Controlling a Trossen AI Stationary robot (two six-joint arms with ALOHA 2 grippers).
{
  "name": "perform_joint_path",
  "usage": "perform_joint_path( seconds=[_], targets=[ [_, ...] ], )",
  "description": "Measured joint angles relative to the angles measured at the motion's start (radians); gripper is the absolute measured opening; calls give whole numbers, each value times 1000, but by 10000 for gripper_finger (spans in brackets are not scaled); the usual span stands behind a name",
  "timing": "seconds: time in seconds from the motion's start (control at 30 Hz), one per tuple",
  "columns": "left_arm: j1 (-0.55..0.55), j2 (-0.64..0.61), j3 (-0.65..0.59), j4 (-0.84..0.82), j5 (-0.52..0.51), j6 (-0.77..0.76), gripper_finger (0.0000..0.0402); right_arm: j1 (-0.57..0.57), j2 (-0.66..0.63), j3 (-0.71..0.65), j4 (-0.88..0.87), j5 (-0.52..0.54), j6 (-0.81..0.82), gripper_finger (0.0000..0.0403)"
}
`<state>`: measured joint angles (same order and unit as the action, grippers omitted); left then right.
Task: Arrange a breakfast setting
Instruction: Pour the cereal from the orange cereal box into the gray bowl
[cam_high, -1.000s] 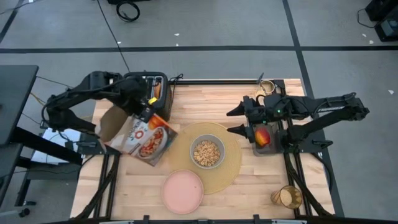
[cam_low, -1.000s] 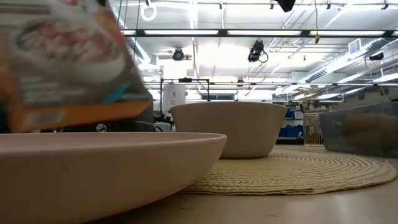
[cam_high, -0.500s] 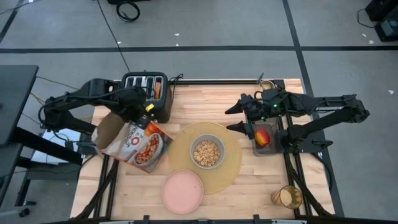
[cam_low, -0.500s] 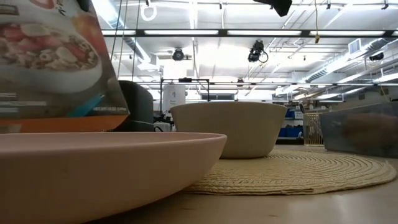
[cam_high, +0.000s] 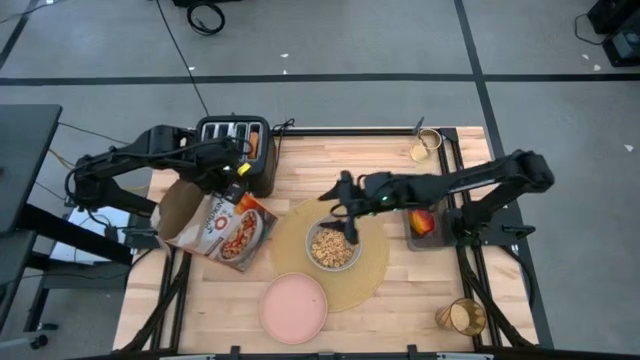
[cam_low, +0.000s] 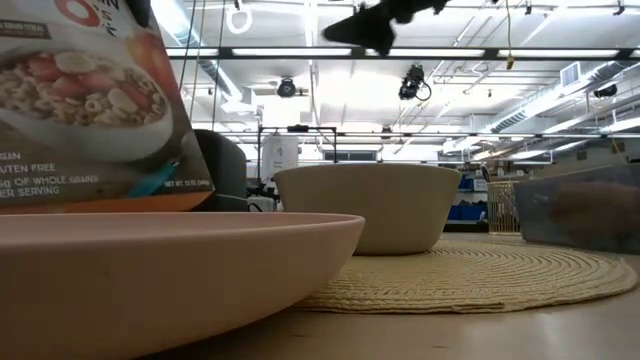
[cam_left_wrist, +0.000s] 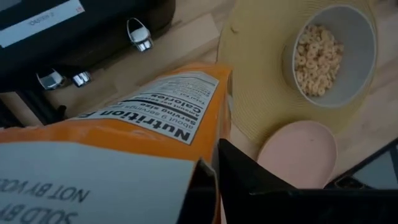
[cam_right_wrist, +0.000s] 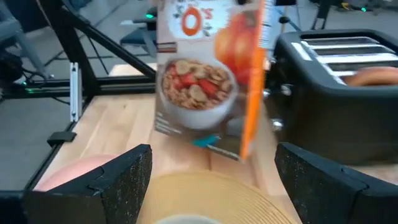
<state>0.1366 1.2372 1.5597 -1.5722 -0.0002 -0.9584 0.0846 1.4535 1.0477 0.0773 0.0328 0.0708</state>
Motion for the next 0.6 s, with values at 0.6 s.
perform_joint_path(
  seconds=[0.6],
  targets=[
    [14,47,0,0,-30,-113,7,-4,477,136,491,21,-64,234]
  ],
)
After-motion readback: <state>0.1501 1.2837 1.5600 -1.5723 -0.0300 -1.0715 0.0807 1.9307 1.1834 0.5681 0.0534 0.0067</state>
